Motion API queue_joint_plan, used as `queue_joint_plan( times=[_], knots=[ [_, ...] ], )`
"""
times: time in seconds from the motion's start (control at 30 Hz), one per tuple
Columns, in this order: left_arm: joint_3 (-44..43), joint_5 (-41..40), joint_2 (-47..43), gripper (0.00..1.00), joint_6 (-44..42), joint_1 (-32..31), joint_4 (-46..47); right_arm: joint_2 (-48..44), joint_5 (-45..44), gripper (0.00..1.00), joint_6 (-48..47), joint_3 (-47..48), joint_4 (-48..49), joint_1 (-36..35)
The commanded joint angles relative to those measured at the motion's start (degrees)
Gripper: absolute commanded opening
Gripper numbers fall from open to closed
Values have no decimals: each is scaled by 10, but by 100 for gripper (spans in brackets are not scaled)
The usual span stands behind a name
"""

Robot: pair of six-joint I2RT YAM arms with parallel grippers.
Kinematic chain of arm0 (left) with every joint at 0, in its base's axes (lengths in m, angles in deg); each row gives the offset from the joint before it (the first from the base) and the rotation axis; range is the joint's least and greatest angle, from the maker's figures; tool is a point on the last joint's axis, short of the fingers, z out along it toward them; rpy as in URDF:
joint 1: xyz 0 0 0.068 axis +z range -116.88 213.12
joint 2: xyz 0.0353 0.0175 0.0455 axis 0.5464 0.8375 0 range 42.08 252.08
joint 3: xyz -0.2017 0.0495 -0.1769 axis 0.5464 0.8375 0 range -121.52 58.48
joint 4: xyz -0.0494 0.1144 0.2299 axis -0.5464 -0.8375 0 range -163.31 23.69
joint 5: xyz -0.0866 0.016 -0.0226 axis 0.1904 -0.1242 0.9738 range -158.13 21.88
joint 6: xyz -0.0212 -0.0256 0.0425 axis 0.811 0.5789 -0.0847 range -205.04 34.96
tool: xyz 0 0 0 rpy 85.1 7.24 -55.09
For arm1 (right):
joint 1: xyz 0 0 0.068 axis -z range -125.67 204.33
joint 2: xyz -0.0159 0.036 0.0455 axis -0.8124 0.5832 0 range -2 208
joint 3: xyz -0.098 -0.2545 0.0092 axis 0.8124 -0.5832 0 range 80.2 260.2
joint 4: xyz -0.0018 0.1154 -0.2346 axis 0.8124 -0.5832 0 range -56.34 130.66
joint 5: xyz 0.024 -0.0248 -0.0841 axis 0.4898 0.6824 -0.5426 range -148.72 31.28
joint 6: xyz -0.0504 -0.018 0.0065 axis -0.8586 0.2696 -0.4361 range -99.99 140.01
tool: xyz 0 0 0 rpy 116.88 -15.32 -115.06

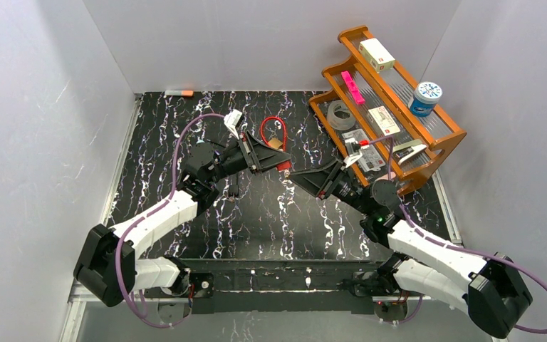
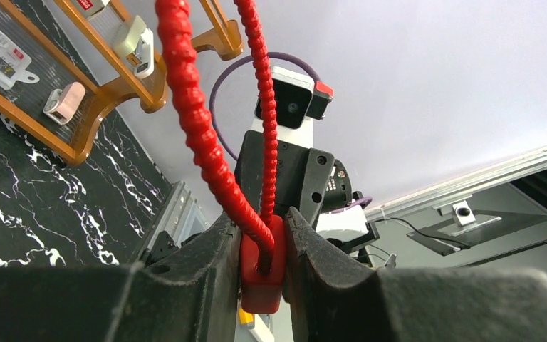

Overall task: Unlock with the key
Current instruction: Unlock the lock.

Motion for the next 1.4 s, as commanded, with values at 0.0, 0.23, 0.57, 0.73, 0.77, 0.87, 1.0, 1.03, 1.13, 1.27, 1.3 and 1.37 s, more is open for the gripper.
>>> queue_joint_plan(
  times=[0.0,0.23,0.57,0.73,0.77,0.87,1.0,1.03,1.13,1.27,1.3,1.37],
  knots=[
    [-27,-4,-21,0,-13,-1,15,7,16,35,-13,28,15,2],
    [-28,-6,-22,0,-21,-1,14,16,13,25,-11,36,12,1],
    [-27,-6,-28,0,-25,-1,14,34,7,2,-9,48,10,1],
    [-20,-8,-36,0,-38,-1,14,32,-14,1,-17,48,-2,1],
    [-18,-8,-39,0,-44,-2,14,32,-20,1,-18,48,-4,1],
    [-9,-5,-48,0,-61,-2,2,34,-41,1,-10,57,-25,2],
    [-15,-18,-47,0,-110,-4,-102,56,-48,1,19,93,-73,3],
    [-8,-25,-50,0,-110,-4,-105,63,-46,1,23,101,-77,3],
    [-5,-38,-52,0,-106,-7,-120,78,-45,1,-5,131,-125,3],
    [1,-63,-53,0,-99,-26,-121,86,-66,1,-61,136,-124,3],
    [3,-67,-54,0,-100,-27,-122,84,-75,1,-76,135,-122,2],
    [5,-69,-55,0,-102,-28,-125,76,-92,1,-94,127,-115,2]
  ],
)
